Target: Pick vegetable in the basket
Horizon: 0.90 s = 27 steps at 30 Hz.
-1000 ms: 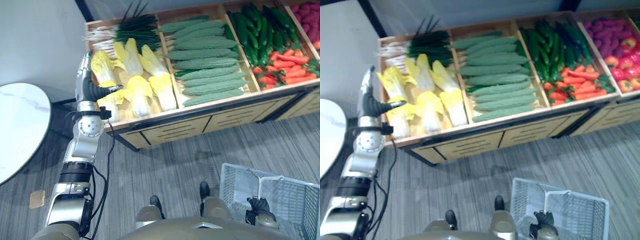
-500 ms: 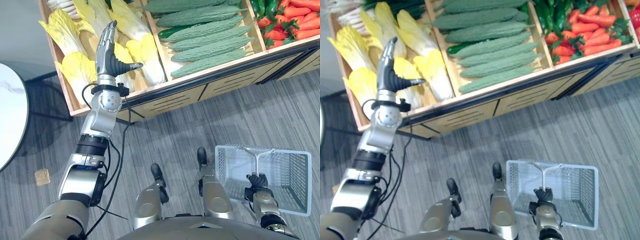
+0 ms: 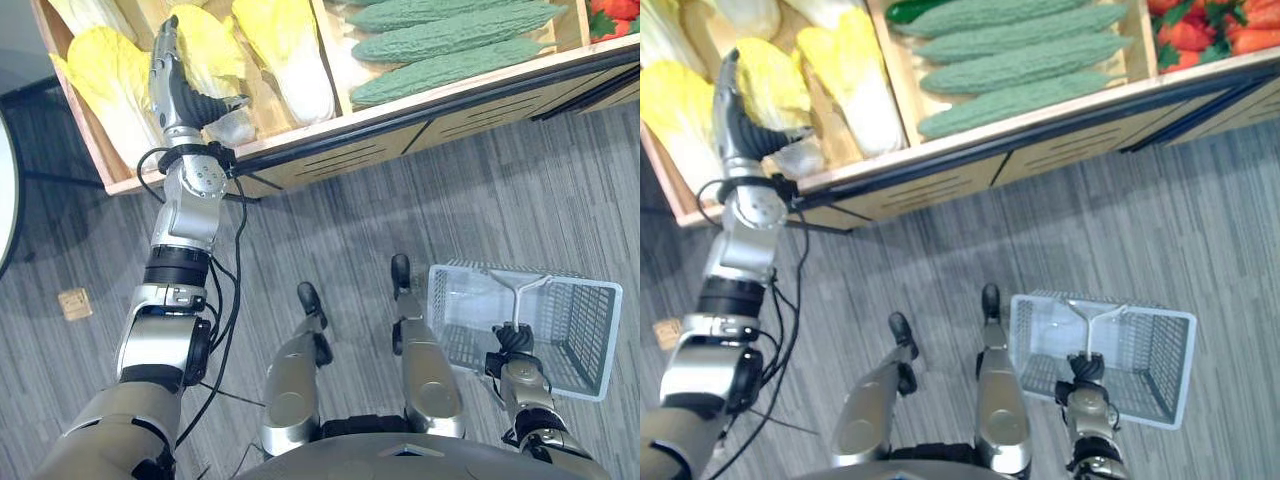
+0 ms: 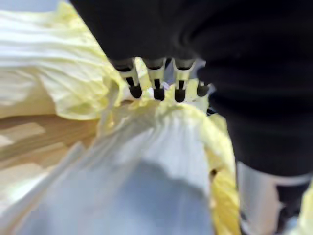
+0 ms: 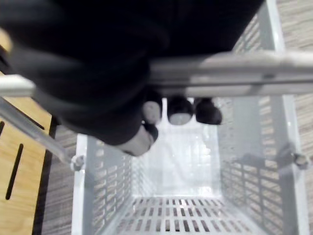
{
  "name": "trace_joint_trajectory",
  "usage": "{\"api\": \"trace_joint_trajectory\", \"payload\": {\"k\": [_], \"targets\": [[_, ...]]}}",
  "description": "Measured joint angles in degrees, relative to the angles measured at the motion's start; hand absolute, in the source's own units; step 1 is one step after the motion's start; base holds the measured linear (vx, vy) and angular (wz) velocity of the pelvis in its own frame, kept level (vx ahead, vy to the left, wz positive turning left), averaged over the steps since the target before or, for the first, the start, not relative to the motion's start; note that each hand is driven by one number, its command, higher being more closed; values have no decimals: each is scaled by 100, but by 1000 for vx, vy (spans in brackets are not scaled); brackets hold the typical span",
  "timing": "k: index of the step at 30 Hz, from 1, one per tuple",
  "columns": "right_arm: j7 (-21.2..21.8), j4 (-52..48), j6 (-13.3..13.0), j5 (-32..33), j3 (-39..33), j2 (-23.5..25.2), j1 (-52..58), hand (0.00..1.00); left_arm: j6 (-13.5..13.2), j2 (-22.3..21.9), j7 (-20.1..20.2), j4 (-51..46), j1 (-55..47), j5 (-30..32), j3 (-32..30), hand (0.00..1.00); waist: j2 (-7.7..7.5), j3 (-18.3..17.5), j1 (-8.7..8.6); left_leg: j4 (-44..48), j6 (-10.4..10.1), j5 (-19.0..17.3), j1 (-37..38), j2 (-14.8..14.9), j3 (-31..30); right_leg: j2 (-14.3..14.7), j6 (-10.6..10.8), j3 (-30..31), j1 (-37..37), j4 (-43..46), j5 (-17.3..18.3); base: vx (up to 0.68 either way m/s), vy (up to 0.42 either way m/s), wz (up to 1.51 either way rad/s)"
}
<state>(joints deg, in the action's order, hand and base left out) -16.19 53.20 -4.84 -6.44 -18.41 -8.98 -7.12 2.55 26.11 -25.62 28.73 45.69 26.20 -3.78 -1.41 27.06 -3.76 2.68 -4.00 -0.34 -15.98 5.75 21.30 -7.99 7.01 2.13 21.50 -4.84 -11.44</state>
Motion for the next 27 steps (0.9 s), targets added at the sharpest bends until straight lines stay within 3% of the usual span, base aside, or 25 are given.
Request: {"api": "trace_joint_trajectory", "payload": {"k": [8,11,14,21,26,27], "targets": [[-77,-265,-68,188,137,25,17,100,-63,223,42,398,709,-64,84,100,-75,64,132,182,7,-73,-525,183,195,76,15,135,567,165,-119,-38,-19,-3],[-69,-438,-68,188,140,147,50,100,-40,273,71,634,926,-81,-58,100,-141,99,124,194,-71,-12,-493,360,489,161,144,159,600,195,-11,-46,-63,-9],[-39,-608,-63,320,152,209,157,100,-21,299,89,651,1049,-92,-82,100,-182,120,97,276,-135,59,-455,475,654,214,116,128,572,197,-12,2,-73,-8],[55,-1069,18,466,311,413,806,100,35,155,458,876,918,-261,150,100,-251,115,62,629,-145,-280,463,671,681,326,78,15,-461,189,-39,82,-5,-10],[118,-912,18,457,335,374,818,100,56,586,454,353,388,-257,13,100,-301,-329,50,666,-195,-500,1000,594,874,407,-113,192,-821,171,87,63,27,-38],[165,-897,21,458,335,343,823,100,70,726,447,-29,95,-256,-119,100,-289,-398,95,869,-175,-645,1091,598,533,455,-173,305,-925,188,129,56,-21,-74]]}}
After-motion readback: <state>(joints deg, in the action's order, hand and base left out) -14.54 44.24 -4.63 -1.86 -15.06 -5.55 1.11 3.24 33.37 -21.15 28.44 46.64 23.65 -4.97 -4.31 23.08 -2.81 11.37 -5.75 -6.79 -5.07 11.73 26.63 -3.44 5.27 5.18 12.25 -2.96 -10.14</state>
